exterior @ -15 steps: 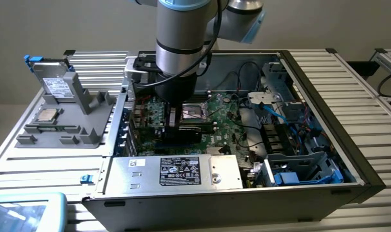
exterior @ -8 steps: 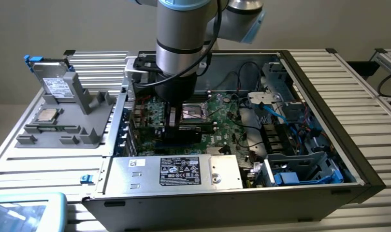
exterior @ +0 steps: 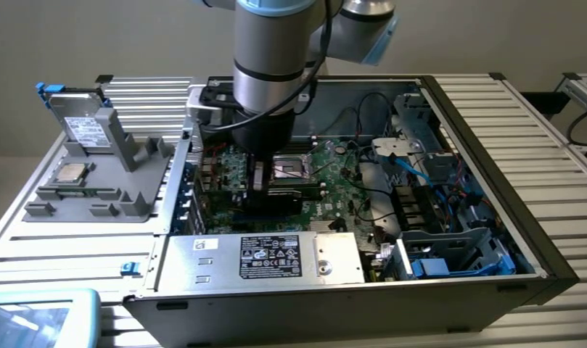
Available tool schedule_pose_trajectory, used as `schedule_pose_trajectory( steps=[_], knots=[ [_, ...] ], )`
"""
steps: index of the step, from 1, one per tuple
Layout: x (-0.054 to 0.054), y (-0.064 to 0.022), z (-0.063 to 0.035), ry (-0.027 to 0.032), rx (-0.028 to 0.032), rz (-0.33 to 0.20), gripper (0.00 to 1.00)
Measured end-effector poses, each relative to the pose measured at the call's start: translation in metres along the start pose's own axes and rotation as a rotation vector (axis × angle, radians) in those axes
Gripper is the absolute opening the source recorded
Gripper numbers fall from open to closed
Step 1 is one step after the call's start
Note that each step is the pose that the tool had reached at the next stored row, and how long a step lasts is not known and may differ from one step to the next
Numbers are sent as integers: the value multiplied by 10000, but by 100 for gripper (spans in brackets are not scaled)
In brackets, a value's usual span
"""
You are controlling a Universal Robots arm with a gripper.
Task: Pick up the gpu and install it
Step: 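Insert the gpu into the slot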
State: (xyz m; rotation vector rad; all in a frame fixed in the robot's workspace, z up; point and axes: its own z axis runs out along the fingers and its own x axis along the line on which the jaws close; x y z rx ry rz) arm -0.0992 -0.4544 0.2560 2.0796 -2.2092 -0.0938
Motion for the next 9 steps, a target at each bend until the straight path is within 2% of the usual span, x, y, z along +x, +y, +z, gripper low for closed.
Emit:
schedule_pose_trajectory(
  steps=[9],
  knots=[
    [2, 23, 2, -1, -2, 2, 27]
  ],
)
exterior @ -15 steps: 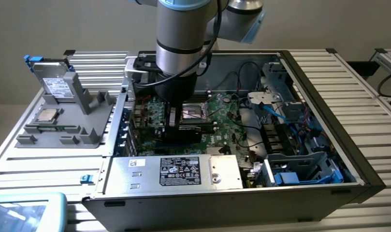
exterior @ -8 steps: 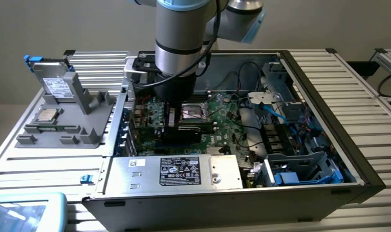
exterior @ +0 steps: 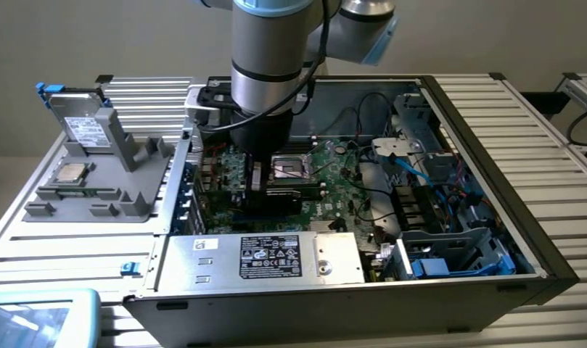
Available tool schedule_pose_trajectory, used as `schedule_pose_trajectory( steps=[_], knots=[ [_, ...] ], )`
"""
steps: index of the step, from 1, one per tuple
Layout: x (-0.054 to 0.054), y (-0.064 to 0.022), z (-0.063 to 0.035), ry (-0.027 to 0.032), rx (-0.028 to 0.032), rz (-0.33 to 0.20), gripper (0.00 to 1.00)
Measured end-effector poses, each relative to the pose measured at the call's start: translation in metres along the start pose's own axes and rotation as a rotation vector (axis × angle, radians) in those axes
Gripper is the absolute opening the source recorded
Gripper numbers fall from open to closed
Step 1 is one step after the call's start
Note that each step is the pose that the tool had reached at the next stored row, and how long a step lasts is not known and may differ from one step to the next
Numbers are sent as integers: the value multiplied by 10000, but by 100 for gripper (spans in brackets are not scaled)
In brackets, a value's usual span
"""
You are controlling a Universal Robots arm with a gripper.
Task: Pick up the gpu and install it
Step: 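Insert the gpu into the slot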
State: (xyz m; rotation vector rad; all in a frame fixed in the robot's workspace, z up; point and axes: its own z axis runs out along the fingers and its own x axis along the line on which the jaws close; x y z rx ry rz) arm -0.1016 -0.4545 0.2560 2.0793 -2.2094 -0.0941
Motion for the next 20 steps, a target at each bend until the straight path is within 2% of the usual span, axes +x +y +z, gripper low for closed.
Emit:
schedule_pose_trajectory(
  steps=[20],
  knots=[
    [0, 0, 0, 1, -1, 0, 27]
  ],
)
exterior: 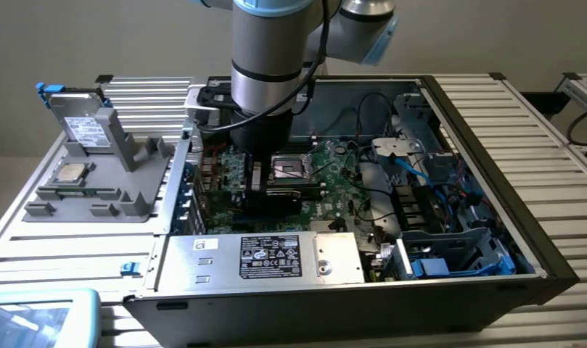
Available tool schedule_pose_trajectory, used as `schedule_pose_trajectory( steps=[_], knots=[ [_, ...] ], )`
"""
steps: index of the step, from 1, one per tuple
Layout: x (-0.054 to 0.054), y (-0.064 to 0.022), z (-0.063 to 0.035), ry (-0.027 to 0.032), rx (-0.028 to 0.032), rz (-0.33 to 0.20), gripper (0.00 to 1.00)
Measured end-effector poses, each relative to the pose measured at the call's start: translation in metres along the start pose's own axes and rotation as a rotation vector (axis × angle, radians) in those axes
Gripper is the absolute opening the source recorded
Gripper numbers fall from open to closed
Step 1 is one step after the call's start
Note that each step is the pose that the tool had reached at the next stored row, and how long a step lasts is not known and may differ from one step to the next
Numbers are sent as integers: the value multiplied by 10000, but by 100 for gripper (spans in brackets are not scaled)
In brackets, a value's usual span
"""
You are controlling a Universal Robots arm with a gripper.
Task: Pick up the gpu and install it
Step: 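Insert the gpu into the slot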
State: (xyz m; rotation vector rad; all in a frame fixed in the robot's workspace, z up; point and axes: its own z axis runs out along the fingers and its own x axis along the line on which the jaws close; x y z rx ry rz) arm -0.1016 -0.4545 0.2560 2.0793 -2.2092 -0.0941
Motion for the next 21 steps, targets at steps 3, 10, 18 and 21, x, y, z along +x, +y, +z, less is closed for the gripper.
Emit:
schedule_pose_trajectory(
  steps=[3, 10, 18, 21],
  knots=[
    [0, 0, 0, 0, 0, 0, 27],
    [0, 0, -1, 0, 0, 0, 27],
    [3, 8, -108, 5, -26, -3, 27],
    [1, -25, -113, 16, -23, -82, 27]
  ],
)
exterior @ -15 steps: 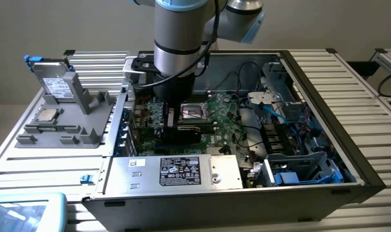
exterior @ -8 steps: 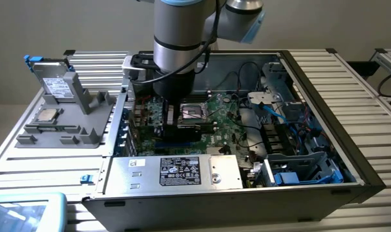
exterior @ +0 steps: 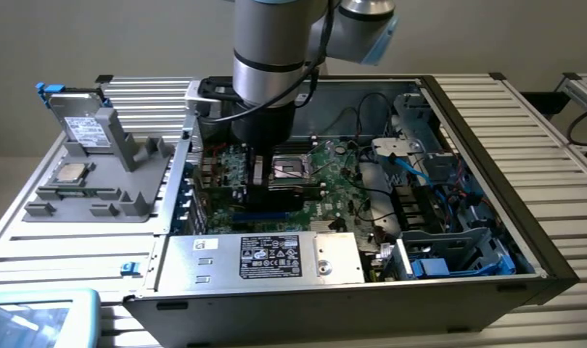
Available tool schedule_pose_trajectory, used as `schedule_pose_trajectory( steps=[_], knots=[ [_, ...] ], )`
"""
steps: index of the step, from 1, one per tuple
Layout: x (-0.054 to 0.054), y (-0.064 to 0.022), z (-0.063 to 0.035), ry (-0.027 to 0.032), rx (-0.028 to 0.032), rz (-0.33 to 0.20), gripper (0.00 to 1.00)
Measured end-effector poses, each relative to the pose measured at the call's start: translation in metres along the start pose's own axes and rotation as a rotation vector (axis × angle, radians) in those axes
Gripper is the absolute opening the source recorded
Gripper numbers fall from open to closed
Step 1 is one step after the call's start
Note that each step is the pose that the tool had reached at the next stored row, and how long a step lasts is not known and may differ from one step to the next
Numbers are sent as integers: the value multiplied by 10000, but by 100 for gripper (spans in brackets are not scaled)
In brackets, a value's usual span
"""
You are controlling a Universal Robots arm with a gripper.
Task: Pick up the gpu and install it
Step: 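Insert the gpu into the slot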
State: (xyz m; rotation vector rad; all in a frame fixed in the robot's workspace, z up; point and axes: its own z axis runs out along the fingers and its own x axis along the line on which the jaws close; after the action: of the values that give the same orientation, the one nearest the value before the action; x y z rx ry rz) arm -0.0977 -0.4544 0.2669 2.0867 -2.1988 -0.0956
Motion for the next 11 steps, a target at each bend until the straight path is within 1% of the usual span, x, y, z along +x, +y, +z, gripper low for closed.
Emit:
schedule_pose_trajectory(
  steps=[5, 8, 11],
  knots=[
    [-1, -8, 0, 4, 3, -42, 27],
    [-1, -10, 0, 25, 9, -223, 27],
    [-1, -9, 0, 27, 9, -225, 27]
  ],
)
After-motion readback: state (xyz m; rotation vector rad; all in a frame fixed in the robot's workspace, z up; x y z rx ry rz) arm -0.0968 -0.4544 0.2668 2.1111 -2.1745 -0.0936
